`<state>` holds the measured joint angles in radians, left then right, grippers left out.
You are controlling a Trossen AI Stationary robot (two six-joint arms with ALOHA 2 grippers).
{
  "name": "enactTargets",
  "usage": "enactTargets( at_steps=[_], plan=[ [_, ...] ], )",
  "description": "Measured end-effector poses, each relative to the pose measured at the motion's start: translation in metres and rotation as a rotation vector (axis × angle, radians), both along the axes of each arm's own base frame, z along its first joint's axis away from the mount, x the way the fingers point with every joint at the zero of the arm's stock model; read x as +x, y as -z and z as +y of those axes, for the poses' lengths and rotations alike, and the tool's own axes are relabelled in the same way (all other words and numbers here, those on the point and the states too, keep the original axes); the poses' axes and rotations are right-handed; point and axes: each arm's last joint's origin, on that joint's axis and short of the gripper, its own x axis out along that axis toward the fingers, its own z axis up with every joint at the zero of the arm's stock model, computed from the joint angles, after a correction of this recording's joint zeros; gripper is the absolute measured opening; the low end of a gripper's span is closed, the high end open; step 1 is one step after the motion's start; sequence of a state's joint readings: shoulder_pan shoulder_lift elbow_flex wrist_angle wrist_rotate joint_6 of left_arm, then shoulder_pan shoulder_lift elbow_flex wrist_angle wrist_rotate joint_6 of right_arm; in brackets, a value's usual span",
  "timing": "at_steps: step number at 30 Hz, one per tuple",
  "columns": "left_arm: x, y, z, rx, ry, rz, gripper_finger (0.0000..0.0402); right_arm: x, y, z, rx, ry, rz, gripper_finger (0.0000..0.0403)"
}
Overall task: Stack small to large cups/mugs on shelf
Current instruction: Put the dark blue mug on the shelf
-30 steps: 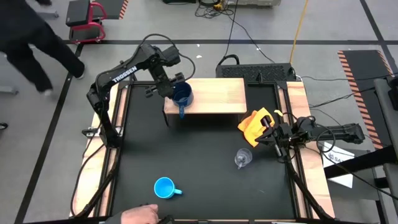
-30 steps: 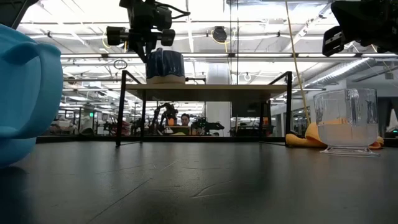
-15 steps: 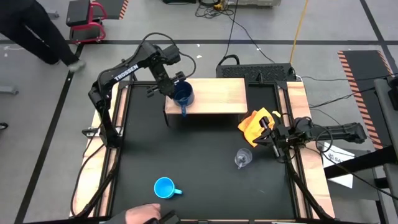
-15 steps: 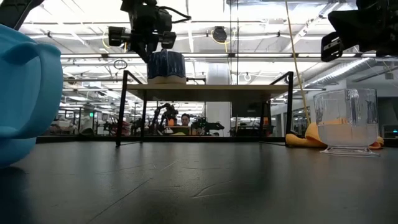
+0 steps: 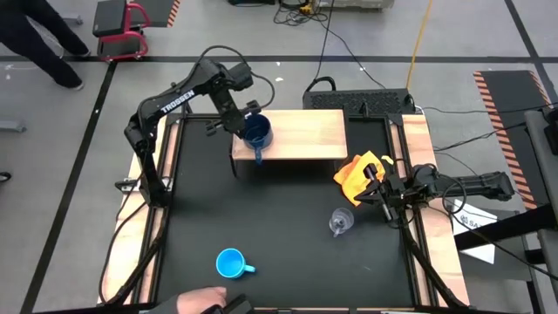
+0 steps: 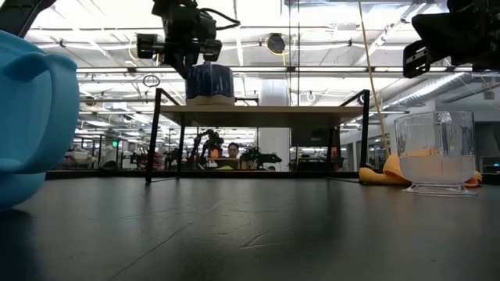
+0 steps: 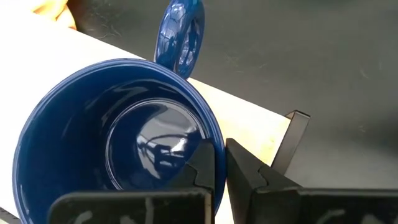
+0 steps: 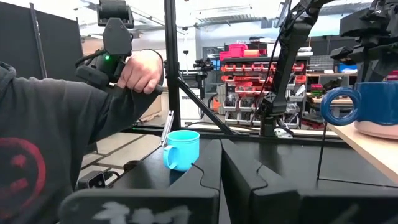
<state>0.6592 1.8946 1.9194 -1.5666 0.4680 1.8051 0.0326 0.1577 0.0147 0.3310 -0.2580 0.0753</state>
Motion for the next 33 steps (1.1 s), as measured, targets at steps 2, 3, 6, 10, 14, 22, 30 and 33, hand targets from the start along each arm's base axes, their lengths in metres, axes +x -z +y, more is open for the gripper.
enactTargets(
  at_steps=[2,3,6,10,14,22,30,33],
  plan=[
    [-0.0013,0.0001,0.0018,-0.011,-0.017,0.001,0.0014,0.0,0.0,0.0,0.0,0.0,0.0,0.0],
    [-0.0019,0.0003,0.0029,-0.021,-0.028,-0.001,0.0014,0.0,0.0,0.0,0.0,0.0,0.0,0.0],
    [-0.0036,0.0006,0.0053,-0.037,-0.044,-0.005,0.0014,0.0,0.0,0.0,-0.001,0.0,-0.001,0.0],
    [-0.0037,0.0007,0.0054,-0.041,-0.052,-0.003,0.0014,0.0,0.0,0.0,0.001,0.0,0.0,0.0],
    [-0.0033,0.0007,0.0049,-0.042,-0.053,-0.002,0.0014,0.0,0.0,0.0,0.0,0.0,0.0,0.0],
    [-0.0014,0.0022,0.0055,-0.064,-0.08,-0.007,0.0037,0.0,0.0,0.0,-0.002,0.0,-0.001,0.0],
    [0.0013,0.0032,0.0059,-0.082,-0.089,-0.029,0.0029,0.0,0.0,0.0,-0.008,0.001,-0.003,0.0],
    [0.0016,0.0032,0.0061,-0.083,-0.097,-0.028,0.0031,0.0,0.0,0.0,-0.008,0.001,-0.003,0.0]
  ],
)
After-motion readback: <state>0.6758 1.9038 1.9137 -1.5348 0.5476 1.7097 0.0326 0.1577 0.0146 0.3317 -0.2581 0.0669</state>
